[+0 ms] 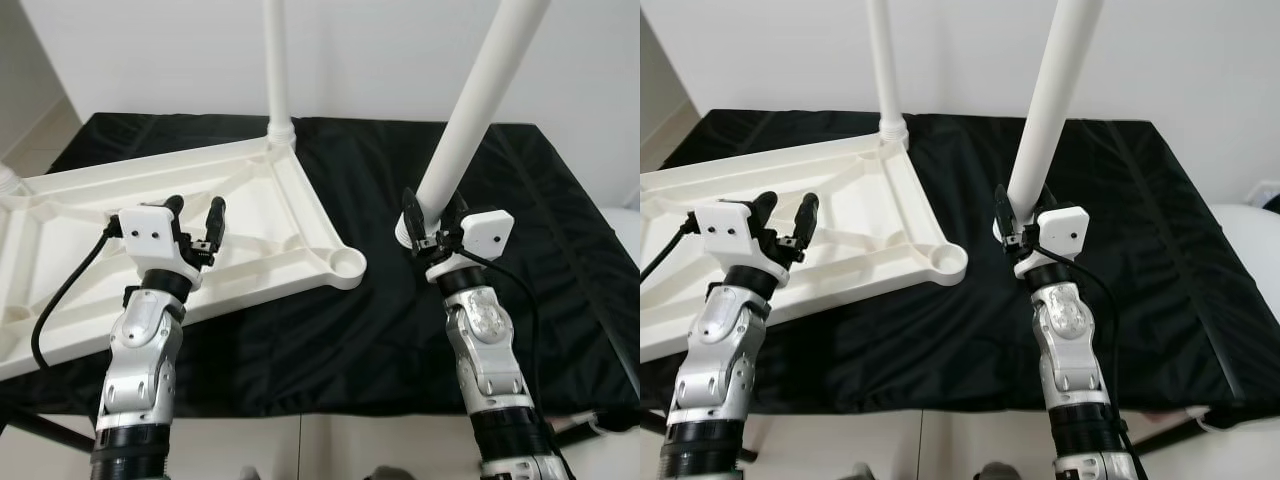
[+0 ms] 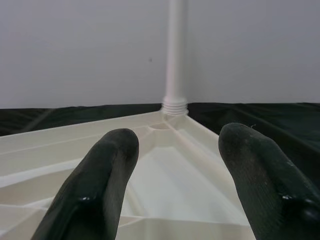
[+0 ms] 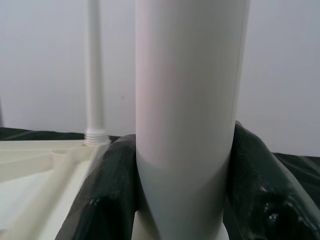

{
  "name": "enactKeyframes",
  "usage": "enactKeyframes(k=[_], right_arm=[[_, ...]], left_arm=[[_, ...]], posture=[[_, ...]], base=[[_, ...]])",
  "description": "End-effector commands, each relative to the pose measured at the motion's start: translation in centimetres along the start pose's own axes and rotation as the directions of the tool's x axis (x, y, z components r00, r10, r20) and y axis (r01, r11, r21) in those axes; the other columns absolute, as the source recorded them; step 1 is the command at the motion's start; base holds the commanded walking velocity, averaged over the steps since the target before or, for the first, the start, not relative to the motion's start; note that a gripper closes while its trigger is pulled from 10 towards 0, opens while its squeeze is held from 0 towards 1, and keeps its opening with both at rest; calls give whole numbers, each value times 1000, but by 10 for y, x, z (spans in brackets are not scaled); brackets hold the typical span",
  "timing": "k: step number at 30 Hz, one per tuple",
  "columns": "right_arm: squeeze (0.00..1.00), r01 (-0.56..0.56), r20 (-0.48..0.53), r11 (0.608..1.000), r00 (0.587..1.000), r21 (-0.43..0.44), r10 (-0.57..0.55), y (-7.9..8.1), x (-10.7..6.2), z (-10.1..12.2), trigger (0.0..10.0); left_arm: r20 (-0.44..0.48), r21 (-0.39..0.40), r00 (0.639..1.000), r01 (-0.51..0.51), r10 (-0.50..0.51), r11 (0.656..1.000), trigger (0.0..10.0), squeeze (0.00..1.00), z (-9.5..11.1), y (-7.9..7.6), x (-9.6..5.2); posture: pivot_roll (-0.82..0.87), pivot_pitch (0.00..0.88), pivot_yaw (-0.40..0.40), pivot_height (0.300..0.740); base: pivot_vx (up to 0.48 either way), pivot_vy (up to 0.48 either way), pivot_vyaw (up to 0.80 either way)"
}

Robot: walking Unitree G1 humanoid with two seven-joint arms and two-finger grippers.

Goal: Building children table

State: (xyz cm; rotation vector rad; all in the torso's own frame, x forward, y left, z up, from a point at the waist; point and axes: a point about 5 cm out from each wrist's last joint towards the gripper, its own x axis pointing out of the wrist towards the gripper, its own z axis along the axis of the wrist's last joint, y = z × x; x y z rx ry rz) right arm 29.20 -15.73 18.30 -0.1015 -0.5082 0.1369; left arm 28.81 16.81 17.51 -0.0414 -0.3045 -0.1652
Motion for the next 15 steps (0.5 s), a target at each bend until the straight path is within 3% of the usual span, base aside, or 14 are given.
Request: enactKeyframes(k=[1,15], right_arm=[[0,-2,20,1000,1000,6,2,1,3,4,10000],[0,-1,14,1000,1000,8,0,1,1,4,10000]], left_arm=[[-6,5,1000,-13,13,1000,10000,0,0,3,-1],[-17,0,1000,-11,11,1000,10000,0,-1,2,-3]], posture=[[-75,0,54,740],[-76,0,55,740]], base=[[0,0,0],[0,0,0]])
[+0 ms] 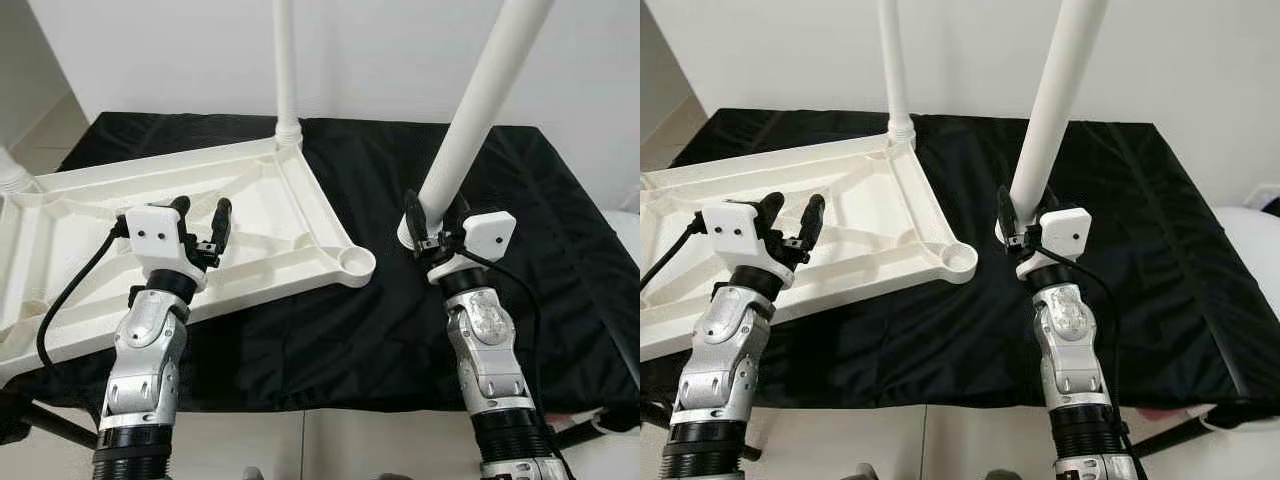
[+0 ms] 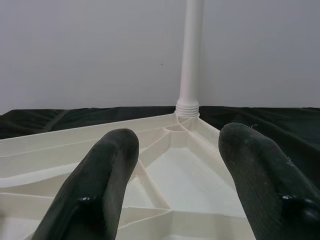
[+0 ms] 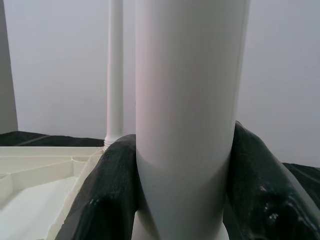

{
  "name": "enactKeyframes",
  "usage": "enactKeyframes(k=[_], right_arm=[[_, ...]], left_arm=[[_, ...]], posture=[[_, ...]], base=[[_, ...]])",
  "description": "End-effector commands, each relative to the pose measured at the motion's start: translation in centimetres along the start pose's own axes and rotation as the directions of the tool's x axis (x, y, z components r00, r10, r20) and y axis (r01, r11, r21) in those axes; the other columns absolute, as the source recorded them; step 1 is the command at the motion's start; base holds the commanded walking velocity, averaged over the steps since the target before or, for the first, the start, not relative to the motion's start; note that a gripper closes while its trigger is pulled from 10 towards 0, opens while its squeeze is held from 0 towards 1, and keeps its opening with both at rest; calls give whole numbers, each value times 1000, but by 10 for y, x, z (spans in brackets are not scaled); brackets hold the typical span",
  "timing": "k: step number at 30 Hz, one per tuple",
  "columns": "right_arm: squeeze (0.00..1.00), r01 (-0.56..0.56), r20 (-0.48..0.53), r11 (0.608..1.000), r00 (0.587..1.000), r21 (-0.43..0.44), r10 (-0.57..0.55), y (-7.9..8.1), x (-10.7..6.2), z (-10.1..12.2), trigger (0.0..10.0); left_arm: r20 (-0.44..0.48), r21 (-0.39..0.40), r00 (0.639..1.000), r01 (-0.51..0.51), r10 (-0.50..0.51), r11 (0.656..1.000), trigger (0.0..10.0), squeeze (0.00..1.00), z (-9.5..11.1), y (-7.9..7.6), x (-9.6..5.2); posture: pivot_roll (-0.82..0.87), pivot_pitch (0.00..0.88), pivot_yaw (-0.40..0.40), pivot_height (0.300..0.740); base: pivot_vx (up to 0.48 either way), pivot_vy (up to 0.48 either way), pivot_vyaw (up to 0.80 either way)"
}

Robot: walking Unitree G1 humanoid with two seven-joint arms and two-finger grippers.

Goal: Building children table

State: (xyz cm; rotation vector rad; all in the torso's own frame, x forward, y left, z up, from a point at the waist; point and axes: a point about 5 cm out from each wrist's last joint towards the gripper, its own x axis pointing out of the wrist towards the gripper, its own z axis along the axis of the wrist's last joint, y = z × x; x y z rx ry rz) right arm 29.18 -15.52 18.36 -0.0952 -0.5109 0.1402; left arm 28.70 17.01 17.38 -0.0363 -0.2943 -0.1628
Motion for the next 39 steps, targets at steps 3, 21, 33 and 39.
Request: enactKeyframes(k=[3,21,33,39], right_arm=[[0,-2,2,1000,1000,7,2,0,-1,2,10000],[0,-18,-35,999,999,39,20,2,-5,-4,10000],[0,4,-50,999,999,31,-2,-3,-6,-6,10000],[0,-11,-47,999,999,46,13,-2,-3,-5,10000]], left_arm=[[-12,-2,1000,2,-2,1000,10000,0,-1,0,-2],[-146,64,956,267,-256,961,10000,0,-23,-26,-6],[-282,126,836,519,-471,845,10000,0,-46,-52,15],[-243,53,837,516,-490,855,10000,0,-40,-56,18]], posture=[[-75,0,53,740],[-76,0,50,740],[-79,0,54,740],[-76,0,45,740]], base=[[0,0,0],[0,0,0],[0,0,0],[0,0,0]])
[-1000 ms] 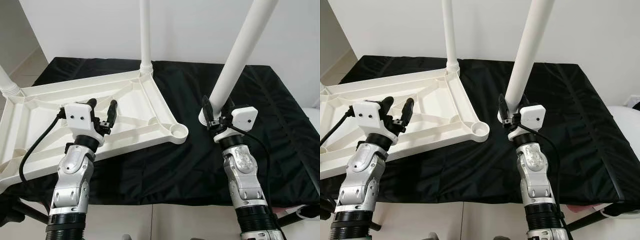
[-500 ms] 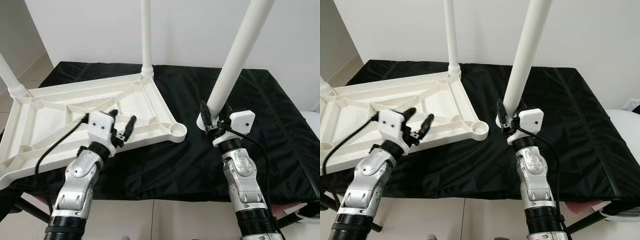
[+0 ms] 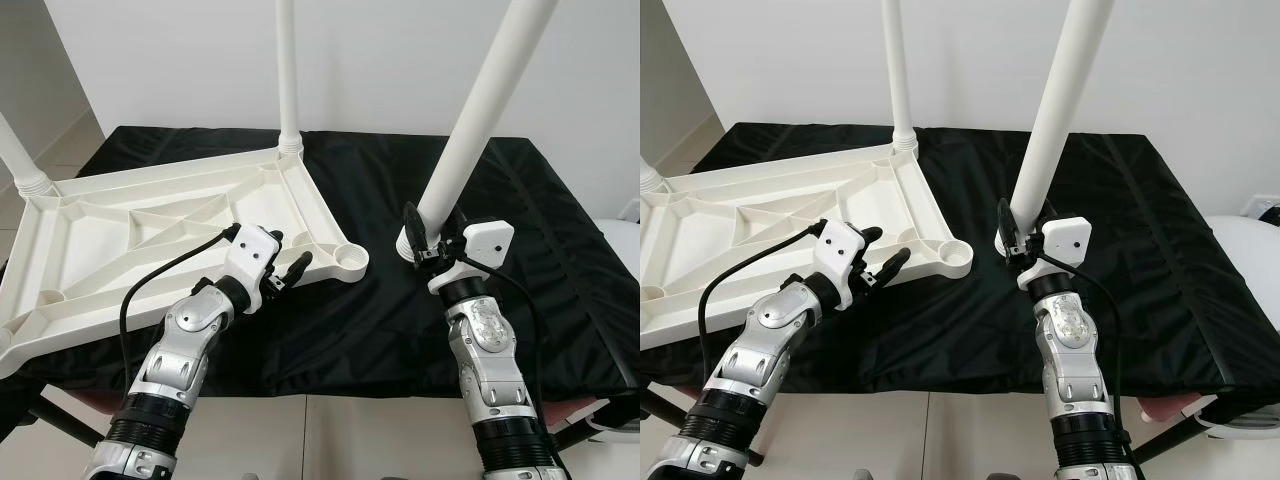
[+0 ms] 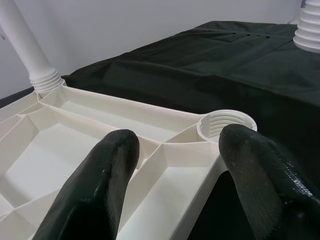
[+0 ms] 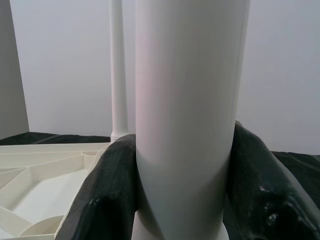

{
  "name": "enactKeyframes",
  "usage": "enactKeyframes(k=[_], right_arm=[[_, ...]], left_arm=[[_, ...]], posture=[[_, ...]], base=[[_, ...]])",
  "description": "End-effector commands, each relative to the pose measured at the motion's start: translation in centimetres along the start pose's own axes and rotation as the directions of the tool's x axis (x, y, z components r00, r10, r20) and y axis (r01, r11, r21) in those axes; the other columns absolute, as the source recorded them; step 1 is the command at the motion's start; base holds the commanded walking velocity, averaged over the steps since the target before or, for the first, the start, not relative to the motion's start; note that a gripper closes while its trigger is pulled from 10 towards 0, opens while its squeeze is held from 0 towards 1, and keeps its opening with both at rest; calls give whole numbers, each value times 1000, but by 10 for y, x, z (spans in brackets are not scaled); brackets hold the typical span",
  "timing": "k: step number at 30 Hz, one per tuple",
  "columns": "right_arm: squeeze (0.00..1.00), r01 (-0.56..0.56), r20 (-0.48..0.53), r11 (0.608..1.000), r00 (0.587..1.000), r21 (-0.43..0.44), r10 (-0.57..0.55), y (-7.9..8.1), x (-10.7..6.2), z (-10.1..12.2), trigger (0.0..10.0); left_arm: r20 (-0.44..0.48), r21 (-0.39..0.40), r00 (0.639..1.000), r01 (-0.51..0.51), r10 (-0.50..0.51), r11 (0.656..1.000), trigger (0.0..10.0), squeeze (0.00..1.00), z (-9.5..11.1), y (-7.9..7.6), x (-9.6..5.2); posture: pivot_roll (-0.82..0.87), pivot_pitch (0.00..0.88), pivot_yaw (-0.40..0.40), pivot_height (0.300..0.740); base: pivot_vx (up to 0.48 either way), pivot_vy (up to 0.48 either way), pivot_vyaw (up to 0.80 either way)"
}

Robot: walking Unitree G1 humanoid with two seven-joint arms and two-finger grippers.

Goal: Building children table

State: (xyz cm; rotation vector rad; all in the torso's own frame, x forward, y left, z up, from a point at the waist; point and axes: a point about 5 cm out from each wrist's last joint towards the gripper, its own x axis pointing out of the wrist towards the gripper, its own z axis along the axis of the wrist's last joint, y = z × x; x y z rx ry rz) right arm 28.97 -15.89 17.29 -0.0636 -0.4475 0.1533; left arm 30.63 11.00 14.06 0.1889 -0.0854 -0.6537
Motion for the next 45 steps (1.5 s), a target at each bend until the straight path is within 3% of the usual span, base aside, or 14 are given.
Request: enactKeyframes(k=[1,6,10,13,18,24,28,36,39,45], right_arm=[[0,-6,13,1000,1000,8,6,0,4,3,10000],[0,-42,19,999,999,2,42,1,11,4,10000],[0,-55,21,999,998,2,54,2,14,4,10000],[0,-72,4,997,997,-6,72,2,15,-1,10000],[0,-86,-9,996,996,-9,86,2,16,-4,10000],[0,-138,-30,990,990,-2,138,5,17,-7,10000],[0,-187,-36,982,982,9,187,11,18,-9,10000],[0,-228,-27,973,973,15,229,17,22,-9,10000],[0,-280,-23,960,960,23,280,23,23,-7,10000],[0,-308,-18,951,951,23,308,25,22,-7,10000]], left_arm=[[4,-9,1000,27,-27,1000,10000,0,1,0,0],[12,42,991,130,-131,991,10000,0,2,-11,1],[38,38,988,146,-147,989,10000,0,9,-13,4],[129,-25,985,118,-114,993,10000,0,36,-5,10],[175,-37,975,142,-134,989,10000,0,51,-4,12],[241,-29,951,205,-192,978,10000,0,72,-9,15],[306,-71,920,277,-243,958,10000,0,91,-20,24],[326,-52,891,351,-316,935,10000,0,102,-35,33],[340,-23,863,405,-374,914,10000,0,110,-44,38],[325,-17,860,420,-393,907,10000,0,114,-45,46]], posture=[[-76,0,45,740],[-59,0,31,740],[-56,0,29,740],[-49,0,26,740],[-45,0,22,740],[-39,0,14,740],[-35,0,8,740],[-34,0,1,740],[-37,0,-3,740],[-46,0,1,740]], base=[[0,0,0],[0,0,0],[0,0,0],[0,0,0],[0,0,0],[0,0,0],[0,0,0],[0,0,0],[0,0,0],[0,0,0]])
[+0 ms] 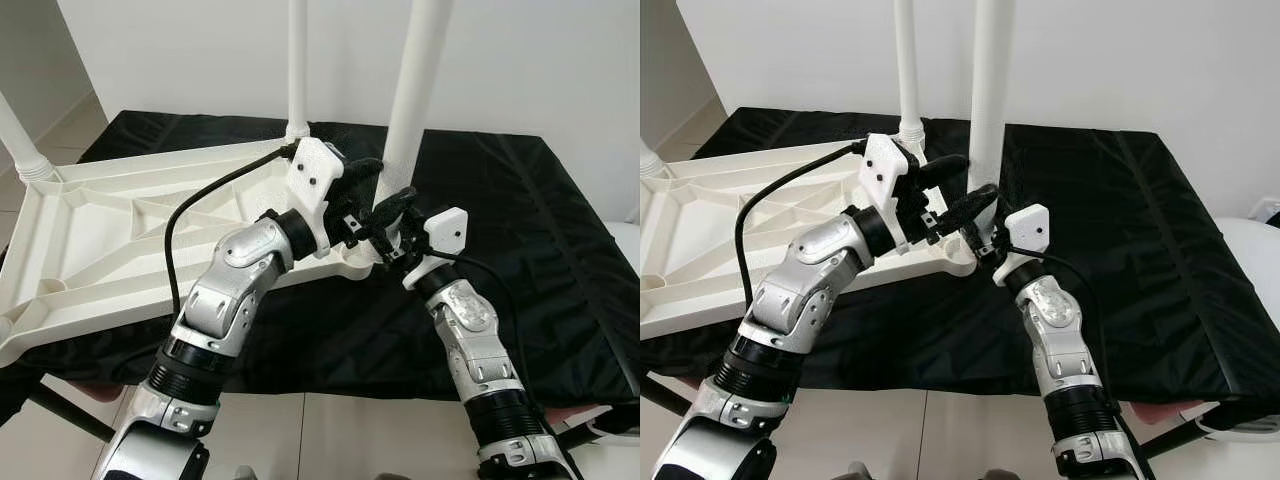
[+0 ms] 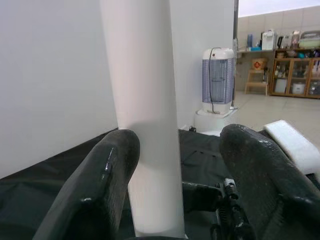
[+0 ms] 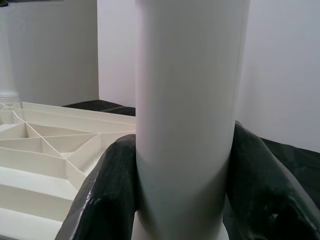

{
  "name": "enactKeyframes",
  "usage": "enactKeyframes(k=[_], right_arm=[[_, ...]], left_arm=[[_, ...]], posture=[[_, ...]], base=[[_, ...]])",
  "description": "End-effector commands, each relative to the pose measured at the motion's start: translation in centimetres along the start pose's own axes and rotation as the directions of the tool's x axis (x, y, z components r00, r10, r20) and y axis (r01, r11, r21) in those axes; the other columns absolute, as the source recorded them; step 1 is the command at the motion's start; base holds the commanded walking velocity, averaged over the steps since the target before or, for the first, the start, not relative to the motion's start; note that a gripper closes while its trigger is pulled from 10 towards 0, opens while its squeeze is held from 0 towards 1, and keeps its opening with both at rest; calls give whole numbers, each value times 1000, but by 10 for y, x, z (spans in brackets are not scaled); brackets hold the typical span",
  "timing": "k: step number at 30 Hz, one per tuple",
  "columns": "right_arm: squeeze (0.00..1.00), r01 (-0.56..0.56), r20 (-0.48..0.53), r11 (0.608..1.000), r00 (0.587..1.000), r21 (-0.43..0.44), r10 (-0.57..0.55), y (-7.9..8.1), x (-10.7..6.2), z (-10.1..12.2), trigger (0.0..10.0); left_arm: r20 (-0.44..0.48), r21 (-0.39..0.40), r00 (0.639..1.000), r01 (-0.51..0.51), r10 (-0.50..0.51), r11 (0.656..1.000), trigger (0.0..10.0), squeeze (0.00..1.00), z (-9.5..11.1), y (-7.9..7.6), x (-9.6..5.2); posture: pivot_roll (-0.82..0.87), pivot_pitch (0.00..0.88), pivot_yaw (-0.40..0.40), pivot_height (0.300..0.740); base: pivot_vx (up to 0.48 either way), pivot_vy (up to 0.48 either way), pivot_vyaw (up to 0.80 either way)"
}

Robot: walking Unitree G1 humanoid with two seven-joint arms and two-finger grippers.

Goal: Building children table

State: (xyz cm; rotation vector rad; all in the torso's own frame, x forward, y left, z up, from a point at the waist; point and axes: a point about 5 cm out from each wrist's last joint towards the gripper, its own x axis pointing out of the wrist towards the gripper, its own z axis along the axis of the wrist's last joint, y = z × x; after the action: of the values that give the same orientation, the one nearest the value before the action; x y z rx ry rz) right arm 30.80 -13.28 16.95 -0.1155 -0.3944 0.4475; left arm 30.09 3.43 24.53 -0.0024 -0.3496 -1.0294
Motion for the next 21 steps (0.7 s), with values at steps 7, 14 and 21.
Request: enactKeyframes(k=[7,14,21], right_arm=[[0,-21,18,1000,1000,-2,21,2,3,3,10000],[0,-35,17,999,999,-6,35,3,3,2,10000],[0,-59,15,998,998,-11,59,6,4,2,10000]], left_arm=[[-16,-22,997,69,-70,997,10000,1000,1,-1,7],[-47,26,998,49,-48,998,10000,0,1,4,11],[-71,-12,997,34,-35,999,10000,0,6,12,19]], posture=[[-47,0,6,740],[-46,0,6,740],[-45,0,6,740]], base=[[0,0,0],[0,0,0],[0,0,0]])
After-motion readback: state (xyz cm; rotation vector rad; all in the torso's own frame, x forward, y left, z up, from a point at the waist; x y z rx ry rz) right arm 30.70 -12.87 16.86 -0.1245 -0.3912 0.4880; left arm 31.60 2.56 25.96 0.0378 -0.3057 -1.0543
